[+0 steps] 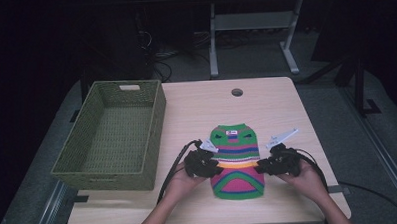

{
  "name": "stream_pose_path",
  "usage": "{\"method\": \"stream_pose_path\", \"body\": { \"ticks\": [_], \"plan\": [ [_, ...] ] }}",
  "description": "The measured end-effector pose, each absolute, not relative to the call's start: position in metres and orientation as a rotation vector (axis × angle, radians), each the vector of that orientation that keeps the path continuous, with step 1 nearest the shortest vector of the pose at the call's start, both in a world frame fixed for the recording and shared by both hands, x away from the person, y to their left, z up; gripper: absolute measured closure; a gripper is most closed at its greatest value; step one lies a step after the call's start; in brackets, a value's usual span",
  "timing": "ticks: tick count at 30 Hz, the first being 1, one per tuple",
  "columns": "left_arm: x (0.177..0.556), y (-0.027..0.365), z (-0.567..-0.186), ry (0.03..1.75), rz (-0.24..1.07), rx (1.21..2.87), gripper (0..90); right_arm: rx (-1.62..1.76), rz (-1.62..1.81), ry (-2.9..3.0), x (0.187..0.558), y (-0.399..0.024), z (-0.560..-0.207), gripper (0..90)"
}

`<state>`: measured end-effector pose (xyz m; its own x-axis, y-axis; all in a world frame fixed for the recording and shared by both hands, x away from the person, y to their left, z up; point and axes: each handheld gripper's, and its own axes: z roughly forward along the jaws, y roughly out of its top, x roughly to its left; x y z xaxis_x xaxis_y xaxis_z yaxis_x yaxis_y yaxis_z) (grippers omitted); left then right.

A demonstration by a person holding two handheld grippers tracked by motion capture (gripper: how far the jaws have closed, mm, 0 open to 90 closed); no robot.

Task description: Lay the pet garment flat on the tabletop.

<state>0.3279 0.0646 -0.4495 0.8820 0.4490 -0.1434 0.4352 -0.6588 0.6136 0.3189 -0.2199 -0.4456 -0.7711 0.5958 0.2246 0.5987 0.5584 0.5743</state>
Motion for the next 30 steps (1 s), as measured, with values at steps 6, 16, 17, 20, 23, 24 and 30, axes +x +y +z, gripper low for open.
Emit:
{"method": "stream_pose_path", "body": {
  "ticks": [6,16,17,20,23,24,30],
  "plan": [
    [0.330,0.063,-0.454,0.655,0.016,2.389,75.6,-1.021,-0.954,-2.820,0.320,-0.212,-0.454,81.5],
    [0.342,0.061,-0.457,0.709,0.031,2.360,73.5,-1.081,-0.976,-2.798,0.328,-0.214,-0.456,81.4],
    [0.343,0.061,-0.457,0.713,0.031,2.354,73.4,-1.094,-0.975,-2.798,0.329,-0.214,-0.456,81.2],
    [0.346,0.061,-0.458,0.740,0.029,2.326,73.3,-1.121,-0.995,-2.788,0.331,-0.216,-0.457,80.4],
    [0.350,0.059,-0.459,0.758,0.025,2.320,72.9,-1.137,-1.005,-2.789,0.334,-0.217,-0.457,79.7],
    [0.352,0.059,-0.458,0.753,0.034,2.337,72.6,-1.150,-1.008,-2.786,0.334,-0.217,-0.457,79.5],
    [0.360,0.054,-0.457,0.782,0.058,2.335,71.8,-1.199,-1.045,-2.767,0.340,-0.219,-0.459,75.3]
  ]
}}
